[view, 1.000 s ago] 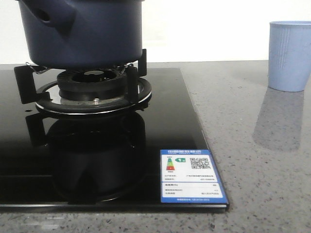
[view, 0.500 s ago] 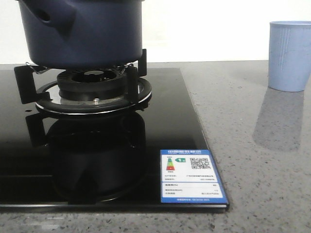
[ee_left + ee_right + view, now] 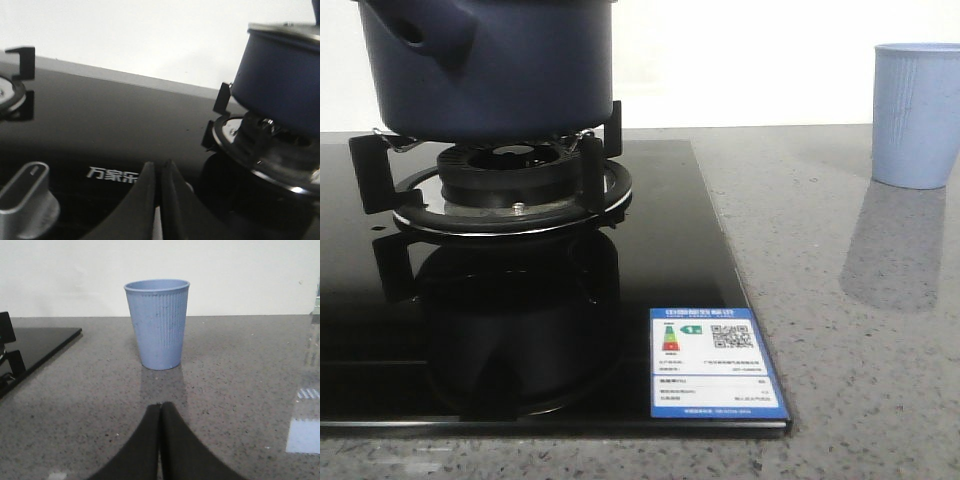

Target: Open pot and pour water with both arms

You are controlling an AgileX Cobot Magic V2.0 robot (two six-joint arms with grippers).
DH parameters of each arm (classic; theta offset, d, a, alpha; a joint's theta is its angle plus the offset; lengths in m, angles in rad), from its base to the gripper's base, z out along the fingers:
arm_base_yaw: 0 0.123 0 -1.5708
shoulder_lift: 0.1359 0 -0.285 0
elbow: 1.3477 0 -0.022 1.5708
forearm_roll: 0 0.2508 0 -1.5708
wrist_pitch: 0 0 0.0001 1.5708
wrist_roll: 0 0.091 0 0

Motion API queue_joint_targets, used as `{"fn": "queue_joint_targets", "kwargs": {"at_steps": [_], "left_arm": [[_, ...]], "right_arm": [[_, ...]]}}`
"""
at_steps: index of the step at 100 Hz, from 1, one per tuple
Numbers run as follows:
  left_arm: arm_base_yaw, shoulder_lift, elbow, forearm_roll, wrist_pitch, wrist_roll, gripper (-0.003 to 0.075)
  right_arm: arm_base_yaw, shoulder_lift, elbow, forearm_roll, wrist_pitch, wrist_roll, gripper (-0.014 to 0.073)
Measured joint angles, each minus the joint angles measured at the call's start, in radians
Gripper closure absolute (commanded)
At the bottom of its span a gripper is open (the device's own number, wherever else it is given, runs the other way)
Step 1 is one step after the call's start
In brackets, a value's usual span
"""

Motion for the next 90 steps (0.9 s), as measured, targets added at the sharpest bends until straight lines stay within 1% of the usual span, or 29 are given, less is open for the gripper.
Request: {"fn": "queue_joint_targets", "kwargs": {"at_steps": [12, 35, 45, 56, 67, 82, 90], "left_arm": [[0.000, 0.000, 0.000, -0.152, -0.002, 0.000, 0.0739], [0.000, 0.000, 0.000, -0.346, -0.022, 0.000, 0.0739], [0.000, 0.000, -0.001, -0.407, -0.046, 0.000, 0.0739], [0.000, 0.000, -0.020, -0.391, -0.039, 0.000, 0.0739], [0.000, 0.000, -0.097, -0.299, -0.007, 0.000, 0.0739], [0.000, 0.066, -0.255, -0.190, 0.074, 0.000, 0.0739], [0.000, 0.137, -0.329, -0.164, 0.132, 0.037, 0.0739]], "right_arm": [[0.000, 0.000, 0.000, 0.098, -0.028, 0.000, 0.0660], [0.000, 0.000, 0.000, 0.323, -0.032, 0.000, 0.0660], [0.000, 0.000, 0.000, 0.365, -0.039, 0.000, 0.0659], [0.000, 0.000, 0.000, 0.377, -0.041, 0.000, 0.0655], [0.000, 0.000, -0.034, 0.379, 0.024, 0.000, 0.0649], [0.000, 0.098, -0.187, 0.297, 0.161, 0.000, 0.0649], [0.000, 0.183, -0.286, 0.239, 0.235, 0.000, 0.0649]]}}
